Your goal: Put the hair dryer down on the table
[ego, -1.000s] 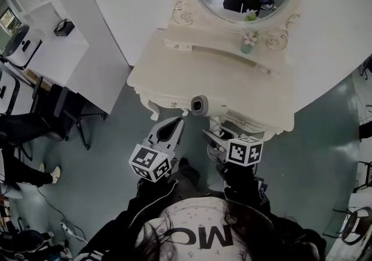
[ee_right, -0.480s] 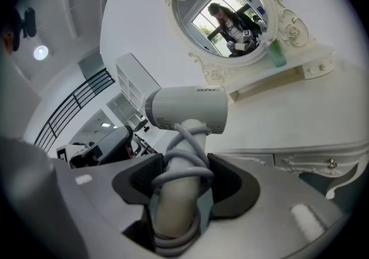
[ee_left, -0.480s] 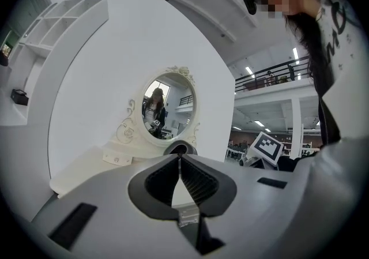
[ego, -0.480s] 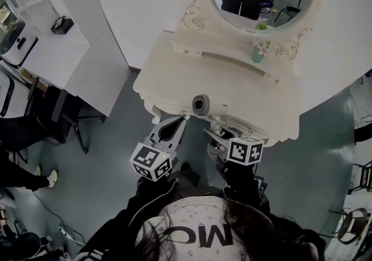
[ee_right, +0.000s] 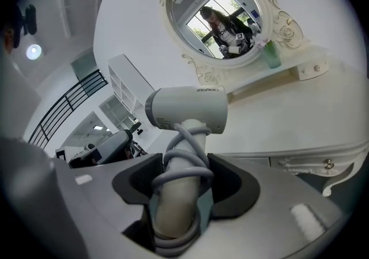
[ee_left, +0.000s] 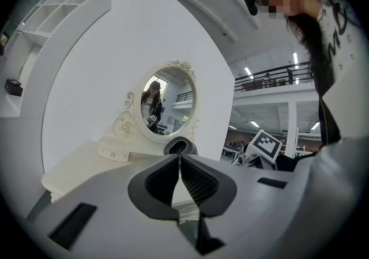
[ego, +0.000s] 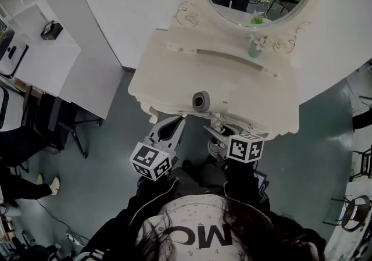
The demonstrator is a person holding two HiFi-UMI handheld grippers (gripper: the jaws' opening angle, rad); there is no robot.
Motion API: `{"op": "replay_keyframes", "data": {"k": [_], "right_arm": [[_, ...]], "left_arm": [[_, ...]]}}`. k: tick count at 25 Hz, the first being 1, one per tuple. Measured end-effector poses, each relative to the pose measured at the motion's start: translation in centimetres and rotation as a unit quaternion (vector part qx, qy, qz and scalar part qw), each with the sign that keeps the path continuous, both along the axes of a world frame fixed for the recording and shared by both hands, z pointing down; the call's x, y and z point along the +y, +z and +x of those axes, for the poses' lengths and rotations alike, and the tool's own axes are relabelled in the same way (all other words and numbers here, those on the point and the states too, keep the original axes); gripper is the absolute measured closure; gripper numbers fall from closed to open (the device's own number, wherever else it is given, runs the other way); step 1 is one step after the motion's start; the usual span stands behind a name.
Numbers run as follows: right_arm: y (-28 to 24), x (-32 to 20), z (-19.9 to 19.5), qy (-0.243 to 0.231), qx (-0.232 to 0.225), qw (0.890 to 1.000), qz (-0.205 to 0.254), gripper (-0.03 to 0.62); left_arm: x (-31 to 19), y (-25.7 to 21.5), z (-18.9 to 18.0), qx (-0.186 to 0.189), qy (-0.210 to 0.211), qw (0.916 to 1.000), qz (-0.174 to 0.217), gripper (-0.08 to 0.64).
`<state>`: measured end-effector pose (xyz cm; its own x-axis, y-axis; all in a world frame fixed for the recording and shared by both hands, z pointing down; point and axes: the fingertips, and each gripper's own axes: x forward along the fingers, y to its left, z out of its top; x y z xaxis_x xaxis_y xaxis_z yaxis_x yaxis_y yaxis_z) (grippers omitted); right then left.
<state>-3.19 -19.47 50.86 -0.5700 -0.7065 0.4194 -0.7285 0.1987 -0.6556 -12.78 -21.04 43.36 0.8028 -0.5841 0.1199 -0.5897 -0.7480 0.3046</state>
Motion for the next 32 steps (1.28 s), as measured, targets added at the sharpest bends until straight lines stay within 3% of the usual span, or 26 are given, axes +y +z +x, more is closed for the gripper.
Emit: {"op": "replay_keyframes", "data": {"k": [5,14,20,32], "right_arm": [[0.2,-1.7,0.7,-0.005,0.004,1.0,0.0,0.337],[2.0,-8.2,1.0,-0.065,0.016,0.998,-0.015,0.337],[4.1,-13.0,1.2,-0.117,0.034,0.992,-0.029,0.337],[10.6,-20.0,0.3,-0.18,0.086,0.978,-0.065,0.337]], "left_arm": [[-1.4,-0.1,1.0,-0.002,0.001,1.0,0.0,0.566],[-7.4,0.0,1.0,-0.005,-0.058,0.9983,-0.001,0.566],[-11.4,0.4,1.4,-0.011,-0.101,0.9948,-0.007,0.566],[-13.8,0.9,0.3,-0.042,-0.16,0.9858,-0.028,0.566]]}}
